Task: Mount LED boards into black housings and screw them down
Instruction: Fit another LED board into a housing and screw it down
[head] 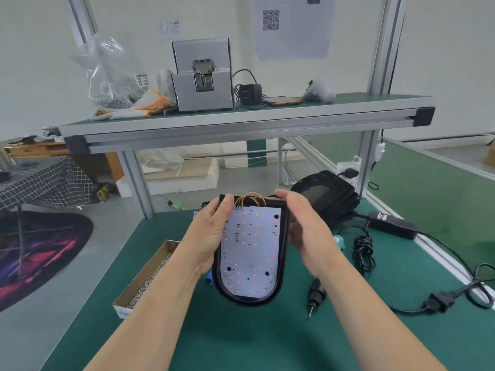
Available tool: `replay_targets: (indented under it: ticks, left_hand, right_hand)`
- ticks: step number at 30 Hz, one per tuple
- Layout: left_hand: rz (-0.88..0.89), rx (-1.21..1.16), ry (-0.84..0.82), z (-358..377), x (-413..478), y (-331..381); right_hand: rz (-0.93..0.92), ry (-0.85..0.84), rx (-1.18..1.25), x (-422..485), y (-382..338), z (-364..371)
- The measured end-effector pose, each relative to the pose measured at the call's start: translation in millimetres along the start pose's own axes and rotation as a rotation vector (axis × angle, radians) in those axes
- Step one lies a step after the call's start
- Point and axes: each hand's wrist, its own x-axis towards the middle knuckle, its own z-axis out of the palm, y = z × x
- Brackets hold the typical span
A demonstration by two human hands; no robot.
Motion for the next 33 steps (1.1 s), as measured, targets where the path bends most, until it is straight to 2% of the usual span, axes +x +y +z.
replay_targets:
  ticks: [5,6,8,11,14,16,20,23,26,28,29,31,33]
  left_hand:
    - [-0.121,-0.103,-0.008,-7,-1,3]
    - [-0.144,-0.132,-0.005,-9,-2,4]
    - [-0.174,-0.168,-0.013,-11,-3,4]
    - [-0.198,-0.178,-0.029,-12,-4,1]
    - [-0.194,-0.223,-0.044,-9,-7,1]
    - [-0.165,-0.287,-0.027,-4,-8,2]
    - [-0.104,-0.375,-0.010,-1,-11,5]
    - [-0.081,-0.320,-0.040,1,-15,4]
    - [-0.095,-0.284,-0.027,3,-16,4]
    - [-0.086,-0.259,0.030,0,-14,5]
    - [-0.076,-0.250,0.052,-3,-12,5]
    - [-0.048,-0.226,0.074,-6,-10,5]
    - [-0.028,-0.199,0.070,-5,-9,2]
  right_hand:
    - [0.219,-0.255,0.369,7,8,-14]
    - [0.230,-0.290,0.370,10,10,-14]
    - [0.168,-0.323,0.171,12,13,-13]
    - [-0.097,-0.260,-0.370,11,13,-5]
    - [-0.214,-0.149,-0.621,8,14,0]
    - [-0.177,-0.133,-0.620,5,15,5]
    - [-0.005,0.001,-0.370,8,18,7]
    - [0.027,-0.011,-0.465,2,16,2]
    - [0.069,-0.119,-0.516,-2,8,-5]
    - [0.074,-0.036,-0.438,0,2,-7]
    - [0.089,0.066,-0.352,2,0,-7]
    - [-0.034,0.203,-0.280,0,-2,-5]
    - [-0.200,0.162,-0.418,-8,-3,2]
